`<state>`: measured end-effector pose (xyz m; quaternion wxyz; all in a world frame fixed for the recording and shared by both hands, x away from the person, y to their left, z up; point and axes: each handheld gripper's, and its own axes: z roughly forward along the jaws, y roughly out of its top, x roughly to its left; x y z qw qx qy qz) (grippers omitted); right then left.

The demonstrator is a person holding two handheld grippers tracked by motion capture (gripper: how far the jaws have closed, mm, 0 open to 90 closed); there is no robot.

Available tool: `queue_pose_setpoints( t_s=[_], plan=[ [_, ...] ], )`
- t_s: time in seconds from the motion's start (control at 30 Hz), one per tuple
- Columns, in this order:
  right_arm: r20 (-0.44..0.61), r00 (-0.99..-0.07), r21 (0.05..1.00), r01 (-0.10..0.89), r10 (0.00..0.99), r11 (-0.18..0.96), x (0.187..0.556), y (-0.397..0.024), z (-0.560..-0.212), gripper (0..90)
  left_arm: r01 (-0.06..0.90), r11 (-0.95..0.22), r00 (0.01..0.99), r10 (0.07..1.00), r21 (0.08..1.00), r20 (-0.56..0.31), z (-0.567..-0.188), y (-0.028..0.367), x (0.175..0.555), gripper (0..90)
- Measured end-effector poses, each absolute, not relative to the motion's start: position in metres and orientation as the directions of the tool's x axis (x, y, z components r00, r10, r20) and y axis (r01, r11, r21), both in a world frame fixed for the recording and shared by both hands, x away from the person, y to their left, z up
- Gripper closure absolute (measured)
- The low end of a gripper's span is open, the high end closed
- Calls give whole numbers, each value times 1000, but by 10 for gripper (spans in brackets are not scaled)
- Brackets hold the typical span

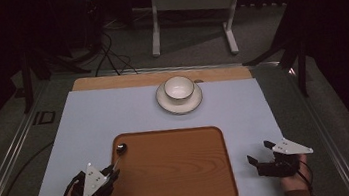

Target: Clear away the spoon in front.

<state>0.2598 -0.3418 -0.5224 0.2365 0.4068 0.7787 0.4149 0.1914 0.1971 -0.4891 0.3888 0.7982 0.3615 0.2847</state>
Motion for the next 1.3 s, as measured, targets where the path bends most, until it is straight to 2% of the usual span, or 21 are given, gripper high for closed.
queue_pose_setpoints(
  t_s=[0.13,0.37,0.73,1.07,1.3],
  plan=[
    [-30,-559,838,438,829,326,260,-342,-523,135,350,-428,597,788,834,154,-489,196,190,631],
    [-31,-558,838,438,829,326,260,-341,-523,134,352,-394,603,789,849,116,-486,199,194,569],
    [-34,-557,842,432,830,323,259,-342,-522,134,338,-350,564,818,874,109,-471,205,211,456],
    [-53,-562,857,398,825,327,257,-341,-519,136,315,-348,547,827,883,131,-457,207,224,451],
    [-71,-563,868,372,823,329,255,-342,-517,137,316,-313,499,858,895,124,-453,218,238,451]
  ],
)
